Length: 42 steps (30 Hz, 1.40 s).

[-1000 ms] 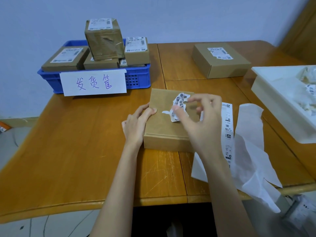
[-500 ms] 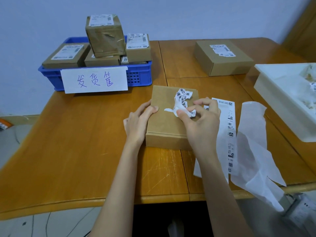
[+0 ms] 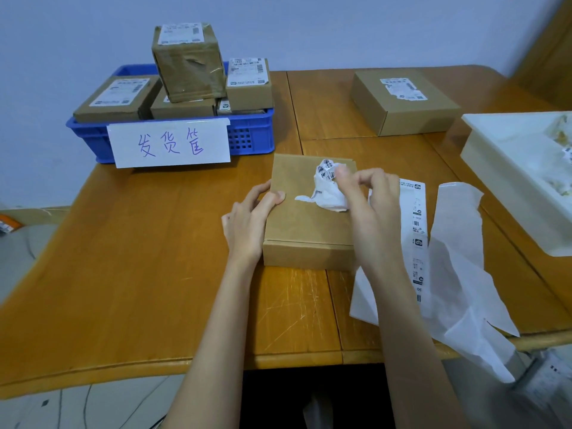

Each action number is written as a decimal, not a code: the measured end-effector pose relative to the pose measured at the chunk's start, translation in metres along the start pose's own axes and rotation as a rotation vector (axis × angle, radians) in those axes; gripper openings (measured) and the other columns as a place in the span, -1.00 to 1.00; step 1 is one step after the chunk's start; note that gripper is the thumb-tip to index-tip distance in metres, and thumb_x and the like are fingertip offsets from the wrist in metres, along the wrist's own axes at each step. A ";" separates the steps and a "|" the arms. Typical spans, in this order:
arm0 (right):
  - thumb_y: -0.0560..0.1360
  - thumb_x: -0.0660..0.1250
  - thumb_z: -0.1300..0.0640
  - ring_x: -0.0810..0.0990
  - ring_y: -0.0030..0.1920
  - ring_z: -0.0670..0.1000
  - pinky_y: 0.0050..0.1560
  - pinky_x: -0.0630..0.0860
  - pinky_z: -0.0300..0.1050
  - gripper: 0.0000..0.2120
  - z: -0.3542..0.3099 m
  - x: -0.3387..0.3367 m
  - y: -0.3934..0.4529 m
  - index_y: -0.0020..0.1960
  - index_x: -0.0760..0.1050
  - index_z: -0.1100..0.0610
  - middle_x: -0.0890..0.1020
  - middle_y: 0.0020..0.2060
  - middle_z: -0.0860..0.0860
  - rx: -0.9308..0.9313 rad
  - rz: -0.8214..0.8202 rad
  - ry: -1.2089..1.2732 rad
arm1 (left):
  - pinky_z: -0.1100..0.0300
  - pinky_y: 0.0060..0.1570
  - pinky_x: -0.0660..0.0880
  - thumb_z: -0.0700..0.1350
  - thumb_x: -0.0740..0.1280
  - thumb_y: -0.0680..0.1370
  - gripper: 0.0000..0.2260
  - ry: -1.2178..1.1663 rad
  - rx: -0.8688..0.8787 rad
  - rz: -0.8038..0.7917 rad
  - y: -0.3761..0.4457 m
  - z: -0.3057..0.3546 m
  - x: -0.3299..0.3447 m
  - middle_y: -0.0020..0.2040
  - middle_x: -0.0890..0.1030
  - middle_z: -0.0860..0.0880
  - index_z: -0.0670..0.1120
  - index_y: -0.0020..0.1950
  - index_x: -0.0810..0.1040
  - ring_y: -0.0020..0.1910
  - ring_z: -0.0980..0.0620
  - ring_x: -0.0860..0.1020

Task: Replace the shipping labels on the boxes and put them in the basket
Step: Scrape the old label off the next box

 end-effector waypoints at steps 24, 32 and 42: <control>0.44 0.44 0.05 0.33 0.17 -0.05 0.09 0.24 -0.30 -0.77 -0.017 0.035 0.021 0.02 0.63 0.16 0.50 0.12 -0.07 -0.226 0.072 -0.541 | 0.14 0.20 0.16 0.30 0.14 0.40 -0.51 -0.085 -0.024 0.115 -0.012 -0.001 -0.012 0.05 0.53 0.17 0.23 0.29 0.48 0.06 0.21 0.34; 0.42 0.45 0.28 0.41 0.11 -0.10 -0.03 0.29 -0.52 -0.91 -0.007 0.025 0.026 -0.22 0.57 0.28 0.44 0.01 -0.10 -0.162 0.012 -0.238 | 0.15 0.13 0.13 0.44 0.06 0.29 -0.39 -0.030 -0.013 0.124 -0.002 -0.004 -0.007 0.10 0.59 0.13 0.27 0.23 0.51 0.18 0.10 0.43; 0.48 0.39 0.25 0.52 0.04 -0.19 -0.13 0.34 -0.55 -0.89 0.006 0.012 0.029 -0.21 0.52 0.20 0.50 0.05 -0.02 0.006 0.046 -0.033 | 0.15 0.13 0.12 0.45 0.02 0.30 -0.33 0.010 0.013 0.138 0.003 -0.006 -0.007 0.08 0.60 0.12 0.21 0.28 0.53 0.17 0.10 0.46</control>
Point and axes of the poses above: each hand's wrist, its own y-axis towards the middle knuckle, its own x-axis out of the palm, z = x × y, the point moved 10 cm from there along y, towards the middle knuckle
